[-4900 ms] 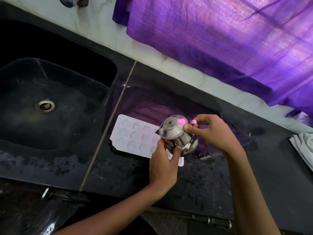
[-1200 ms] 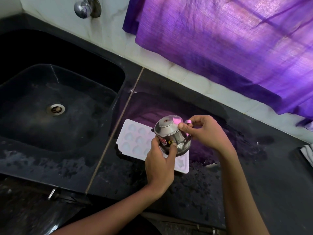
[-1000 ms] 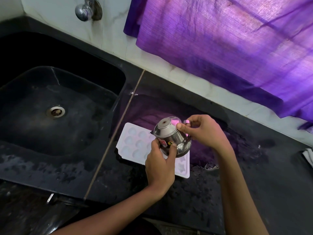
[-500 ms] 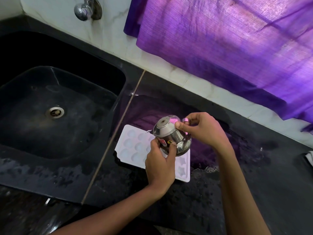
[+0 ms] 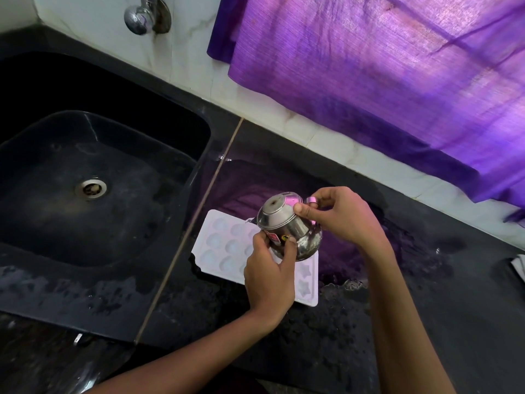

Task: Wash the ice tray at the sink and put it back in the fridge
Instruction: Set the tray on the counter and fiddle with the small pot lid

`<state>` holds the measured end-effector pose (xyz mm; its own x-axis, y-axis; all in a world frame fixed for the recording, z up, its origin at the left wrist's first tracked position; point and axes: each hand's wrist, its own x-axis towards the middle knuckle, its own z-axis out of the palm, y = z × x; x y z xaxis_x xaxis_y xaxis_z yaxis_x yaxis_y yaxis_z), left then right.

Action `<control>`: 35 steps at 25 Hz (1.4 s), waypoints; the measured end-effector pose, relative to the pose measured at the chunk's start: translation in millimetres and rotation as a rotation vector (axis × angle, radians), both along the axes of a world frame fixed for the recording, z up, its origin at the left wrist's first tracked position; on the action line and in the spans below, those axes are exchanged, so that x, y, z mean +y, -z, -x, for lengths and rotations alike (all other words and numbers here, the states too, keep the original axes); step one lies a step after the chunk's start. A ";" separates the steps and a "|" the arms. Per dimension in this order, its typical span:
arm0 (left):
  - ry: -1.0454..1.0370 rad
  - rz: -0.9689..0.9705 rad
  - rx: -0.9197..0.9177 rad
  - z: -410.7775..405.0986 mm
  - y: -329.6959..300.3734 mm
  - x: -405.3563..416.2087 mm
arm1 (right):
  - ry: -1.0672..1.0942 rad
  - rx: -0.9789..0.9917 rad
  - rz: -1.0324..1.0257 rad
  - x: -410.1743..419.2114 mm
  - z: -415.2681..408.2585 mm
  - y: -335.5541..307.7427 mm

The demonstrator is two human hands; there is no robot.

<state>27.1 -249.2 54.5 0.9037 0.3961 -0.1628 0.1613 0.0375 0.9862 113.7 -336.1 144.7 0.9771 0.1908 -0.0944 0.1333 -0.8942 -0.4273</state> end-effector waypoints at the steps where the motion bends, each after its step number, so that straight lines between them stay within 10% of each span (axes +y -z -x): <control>1: 0.001 -0.001 0.001 0.1 0.0 -0.1 | 0.002 0.005 -0.011 -0.4 0.9 -0.7; 35: -0.028 0.007 0.015 40.2 5.4 -1.4 | -0.043 -0.005 0.012 2.5 33.1 5.5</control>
